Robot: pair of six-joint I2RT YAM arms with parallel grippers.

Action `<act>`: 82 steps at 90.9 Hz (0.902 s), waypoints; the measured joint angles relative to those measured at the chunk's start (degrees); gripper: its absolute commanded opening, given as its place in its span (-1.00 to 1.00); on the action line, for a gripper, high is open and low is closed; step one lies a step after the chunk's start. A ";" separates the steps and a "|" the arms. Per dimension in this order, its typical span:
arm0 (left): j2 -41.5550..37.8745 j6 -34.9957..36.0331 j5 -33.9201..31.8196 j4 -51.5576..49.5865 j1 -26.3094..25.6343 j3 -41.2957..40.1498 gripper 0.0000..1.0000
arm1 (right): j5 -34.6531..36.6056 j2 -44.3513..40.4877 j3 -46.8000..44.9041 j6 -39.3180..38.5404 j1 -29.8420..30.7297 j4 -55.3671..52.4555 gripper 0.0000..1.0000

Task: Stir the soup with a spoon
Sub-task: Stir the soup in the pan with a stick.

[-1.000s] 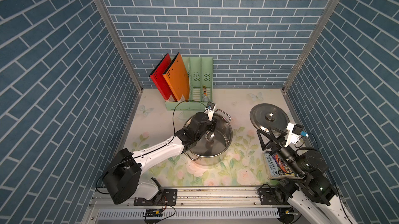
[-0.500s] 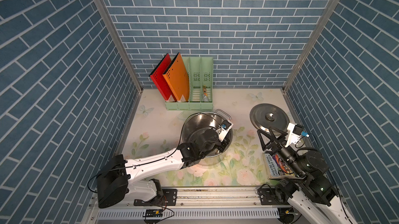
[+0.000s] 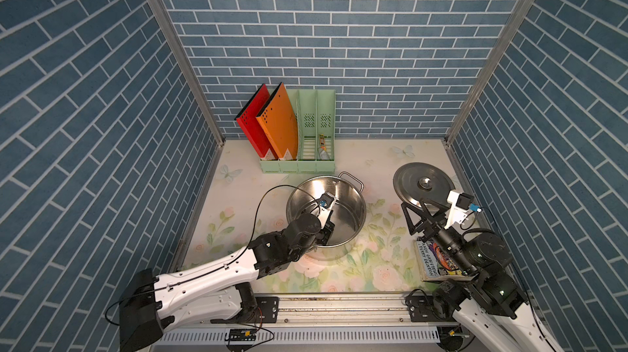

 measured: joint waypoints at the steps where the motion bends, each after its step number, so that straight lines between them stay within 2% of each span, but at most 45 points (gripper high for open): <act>1: -0.09 -0.22 -0.28 -0.37 0.35 0.00 -1.00 | 0.00 0.00 0.00 0.00 0.00 0.00 1.00; 25: -1.16 -2.38 -4.52 -4.20 10.99 1.27 -1.00 | 0.00 -0.11 0.02 0.00 0.00 -0.04 0.99; 50: 10.03 2.86 -4.35 1.11 15.32 8.68 -1.00 | 0.02 -0.31 0.02 -0.02 0.00 -0.31 0.99; 62: 15.89 4.04 -2.05 5.14 16.46 12.41 -1.00 | 0.24 -0.74 0.11 -0.02 0.00 -1.05 0.99; 82: 22.99 4.72 6.67 11.93 16.15 16.48 -1.00 | 0.96 -1.33 1.88 -0.07 0.00 -3.08 0.99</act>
